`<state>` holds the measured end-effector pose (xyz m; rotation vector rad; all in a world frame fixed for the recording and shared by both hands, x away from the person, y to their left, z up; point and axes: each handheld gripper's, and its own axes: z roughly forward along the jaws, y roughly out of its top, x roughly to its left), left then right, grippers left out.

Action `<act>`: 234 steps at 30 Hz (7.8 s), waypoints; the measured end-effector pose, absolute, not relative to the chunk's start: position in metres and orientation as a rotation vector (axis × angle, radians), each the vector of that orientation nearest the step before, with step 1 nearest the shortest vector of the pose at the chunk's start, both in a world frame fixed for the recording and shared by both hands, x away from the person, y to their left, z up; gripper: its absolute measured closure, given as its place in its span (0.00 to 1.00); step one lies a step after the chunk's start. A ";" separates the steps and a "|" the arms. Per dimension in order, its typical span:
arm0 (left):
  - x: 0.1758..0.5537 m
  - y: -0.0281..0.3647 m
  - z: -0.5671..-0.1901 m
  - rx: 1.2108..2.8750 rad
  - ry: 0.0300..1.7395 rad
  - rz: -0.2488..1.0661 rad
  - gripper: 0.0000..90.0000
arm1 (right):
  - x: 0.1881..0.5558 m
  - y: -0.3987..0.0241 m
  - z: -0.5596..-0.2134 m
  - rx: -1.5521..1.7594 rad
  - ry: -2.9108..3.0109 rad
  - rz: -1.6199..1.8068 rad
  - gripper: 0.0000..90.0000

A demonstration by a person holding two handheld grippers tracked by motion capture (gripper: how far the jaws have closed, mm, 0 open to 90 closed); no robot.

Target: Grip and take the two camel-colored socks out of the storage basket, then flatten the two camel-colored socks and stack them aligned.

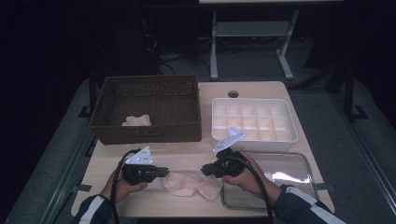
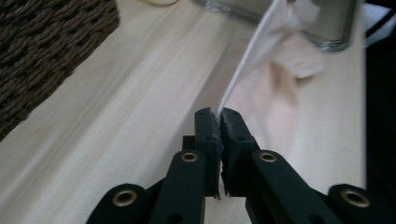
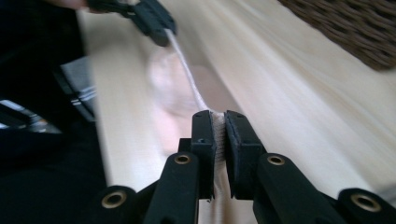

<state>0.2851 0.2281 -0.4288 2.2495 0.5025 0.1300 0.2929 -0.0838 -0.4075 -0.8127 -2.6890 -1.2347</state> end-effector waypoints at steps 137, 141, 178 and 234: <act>0.284 0.240 -0.441 2.193 0.756 0.160 0.96 | 0.286 -0.088 -0.440 -0.869 -3.029 -1.069 0.92; 0.285 0.238 -0.448 2.255 0.764 0.112 0.94 | 0.287 -0.084 -0.441 -0.855 -3.030 -1.077 0.90; 0.291 0.230 -0.447 2.136 0.865 0.226 0.36 | 0.275 -0.073 -0.445 -0.526 -3.089 -1.117 0.81; 0.302 0.216 -0.455 2.202 0.756 0.046 0.91 | 0.315 -0.061 -0.459 -0.517 -3.204 -1.076 0.88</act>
